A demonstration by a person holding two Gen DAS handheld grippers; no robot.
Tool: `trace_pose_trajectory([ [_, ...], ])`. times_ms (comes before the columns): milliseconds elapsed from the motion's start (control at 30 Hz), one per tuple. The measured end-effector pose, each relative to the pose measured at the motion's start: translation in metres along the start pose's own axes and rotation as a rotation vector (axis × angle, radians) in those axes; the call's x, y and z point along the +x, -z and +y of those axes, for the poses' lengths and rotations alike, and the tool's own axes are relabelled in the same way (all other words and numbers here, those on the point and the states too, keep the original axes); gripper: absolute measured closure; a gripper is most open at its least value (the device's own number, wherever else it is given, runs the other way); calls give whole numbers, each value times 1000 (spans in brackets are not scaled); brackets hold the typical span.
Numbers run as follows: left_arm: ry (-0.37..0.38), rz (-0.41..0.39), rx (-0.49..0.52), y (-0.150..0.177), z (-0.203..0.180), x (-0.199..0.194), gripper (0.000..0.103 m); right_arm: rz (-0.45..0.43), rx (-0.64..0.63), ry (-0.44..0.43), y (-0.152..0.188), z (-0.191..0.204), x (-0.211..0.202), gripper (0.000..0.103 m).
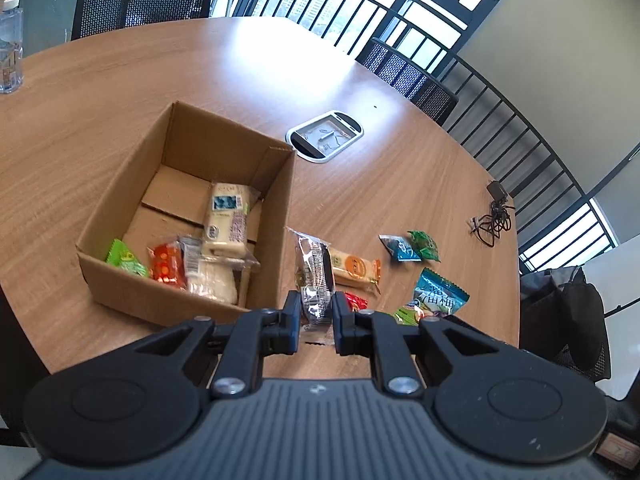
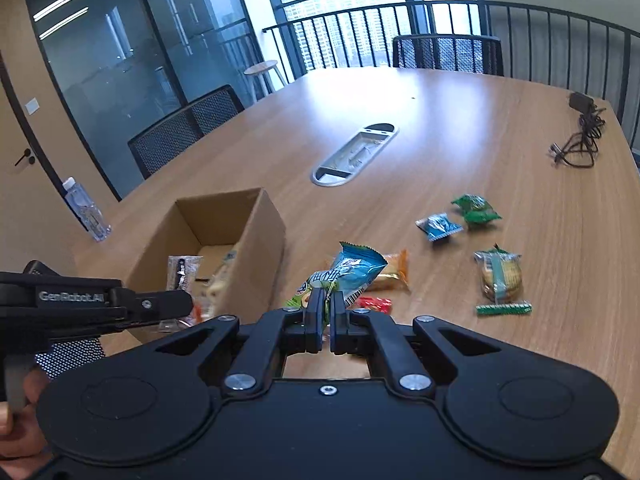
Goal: Organize snacks
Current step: 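Carry the clear snack into the box and open the left tool while the right tool carries the blue bag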
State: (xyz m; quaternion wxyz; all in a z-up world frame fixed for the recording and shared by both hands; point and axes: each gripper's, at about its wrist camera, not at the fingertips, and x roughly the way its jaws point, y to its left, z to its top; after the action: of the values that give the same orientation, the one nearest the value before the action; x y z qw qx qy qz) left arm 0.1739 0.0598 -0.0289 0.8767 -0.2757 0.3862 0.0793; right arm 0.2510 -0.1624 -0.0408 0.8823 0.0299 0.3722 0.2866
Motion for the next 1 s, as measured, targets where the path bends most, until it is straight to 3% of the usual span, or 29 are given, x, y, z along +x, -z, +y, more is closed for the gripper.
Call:
trace_pose_trajectory([
  [500, -39, -26, 37, -33, 33, -7, 88, -21, -70, -32, -20, 38, -1, 103],
  [700, -63, -15, 34, -39, 48, 1, 88, 47, -67, -38, -10, 41, 19, 103],
  [733, -65, -12, 35, -40, 50, 2, 88, 67, -59, -41, -6, 40, 22, 99],
  [800, -69, -8, 39, -41, 52, 6, 88, 114, -58, -27, 2, 39, 29, 80],
  [833, -72, -8, 40, -41, 53, 8, 88, 134, -56, -26, 6, 39, 32, 61],
  [867, -75, -6, 42, -41, 54, 10, 88, 145, -59, -23, 11, 39, 34, 49],
  [933, -73, 1, 42, -41, 55, 14, 88, 190, -55, 1, 19, 39, 40, 42],
  [1000, -73, 6, 41, -41, 56, 18, 88, 233, -48, 3, 27, 37, 45, 42],
])
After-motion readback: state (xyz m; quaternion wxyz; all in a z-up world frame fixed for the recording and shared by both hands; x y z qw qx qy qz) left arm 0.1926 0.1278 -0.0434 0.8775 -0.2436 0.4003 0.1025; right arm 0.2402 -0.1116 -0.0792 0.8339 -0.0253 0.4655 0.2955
